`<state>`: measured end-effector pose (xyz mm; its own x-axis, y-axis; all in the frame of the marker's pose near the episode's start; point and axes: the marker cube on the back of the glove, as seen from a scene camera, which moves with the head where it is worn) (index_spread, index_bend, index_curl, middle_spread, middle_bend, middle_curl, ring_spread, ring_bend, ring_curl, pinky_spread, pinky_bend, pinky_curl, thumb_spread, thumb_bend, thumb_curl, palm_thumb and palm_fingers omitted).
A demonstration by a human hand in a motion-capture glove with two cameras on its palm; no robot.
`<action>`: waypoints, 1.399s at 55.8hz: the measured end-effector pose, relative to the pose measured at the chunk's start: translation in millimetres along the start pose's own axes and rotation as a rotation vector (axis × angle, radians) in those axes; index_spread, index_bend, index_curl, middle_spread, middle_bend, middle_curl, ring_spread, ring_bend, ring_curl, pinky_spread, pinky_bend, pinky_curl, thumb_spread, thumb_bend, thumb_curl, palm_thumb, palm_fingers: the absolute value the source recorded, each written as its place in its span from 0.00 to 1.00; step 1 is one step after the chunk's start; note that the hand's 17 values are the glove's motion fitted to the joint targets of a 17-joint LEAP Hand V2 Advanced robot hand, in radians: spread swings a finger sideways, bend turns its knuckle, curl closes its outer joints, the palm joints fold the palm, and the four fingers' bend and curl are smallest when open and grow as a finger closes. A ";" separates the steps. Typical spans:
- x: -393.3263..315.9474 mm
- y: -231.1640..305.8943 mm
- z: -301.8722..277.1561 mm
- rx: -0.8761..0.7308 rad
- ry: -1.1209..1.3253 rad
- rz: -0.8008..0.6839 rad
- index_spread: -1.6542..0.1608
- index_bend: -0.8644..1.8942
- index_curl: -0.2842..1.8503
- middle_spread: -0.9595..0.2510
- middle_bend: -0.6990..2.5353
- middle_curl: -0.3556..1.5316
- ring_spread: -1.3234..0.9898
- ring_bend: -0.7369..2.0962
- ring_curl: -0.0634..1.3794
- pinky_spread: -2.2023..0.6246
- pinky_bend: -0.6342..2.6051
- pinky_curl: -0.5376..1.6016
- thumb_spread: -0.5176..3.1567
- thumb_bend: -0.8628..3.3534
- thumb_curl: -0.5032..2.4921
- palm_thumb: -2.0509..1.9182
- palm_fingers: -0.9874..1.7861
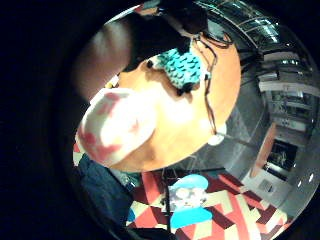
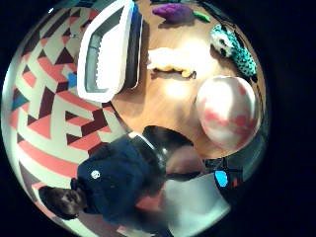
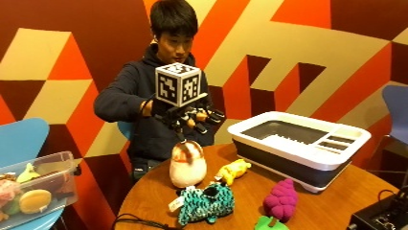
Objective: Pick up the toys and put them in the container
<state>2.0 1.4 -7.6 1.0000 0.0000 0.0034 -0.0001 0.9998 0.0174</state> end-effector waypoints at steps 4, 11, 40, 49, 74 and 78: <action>2.3 3.2 -10.8 0.022 -0.003 0.005 0.81 0.34 0.15 0.77 0.23 0.20 0.58 0.30 0.05 0.80 0.44 0.35 0.30 0.20 0.19 0.52 0.26; 5.8 8.6 -26.2 0.051 0.009 0.014 0.77 0.35 0.16 0.76 0.25 0.22 0.58 0.31 0.07 0.80 0.48 0.38 0.37 0.20 0.20 0.52 0.25; 1.6 -25.1 70.3 -0.109 0.026 -0.014 0.76 0.35 0.20 0.75 0.25 0.27 0.58 0.32 0.12 0.81 0.50 0.40 0.43 0.20 0.25 0.53 0.26; 4.9 -22.2 103.5 -0.178 0.095 0.038 0.75 0.36 0.21 0.75 0.26 0.27 0.58 0.37 0.16 0.80 0.55 0.42 0.45 0.21 0.26 0.56 0.37; 9.2 -16.4 95.8 -0.147 0.112 0.008 0.77 0.37 0.22 0.66 0.40 0.38 0.46 0.62 0.30 0.67 0.50 0.40 0.41 0.26 0.35 0.70 0.70; 7.9 -6.7 75.5 -0.140 0.073 0.006 0.76 0.39 0.23 0.64 0.43 0.41 0.44 0.63 0.32 0.66 0.48 0.40 0.37 0.26 0.36 0.71 0.75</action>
<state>9.6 -6.6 67.8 0.9976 0.0017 -0.0695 -0.0102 0.9924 -0.1224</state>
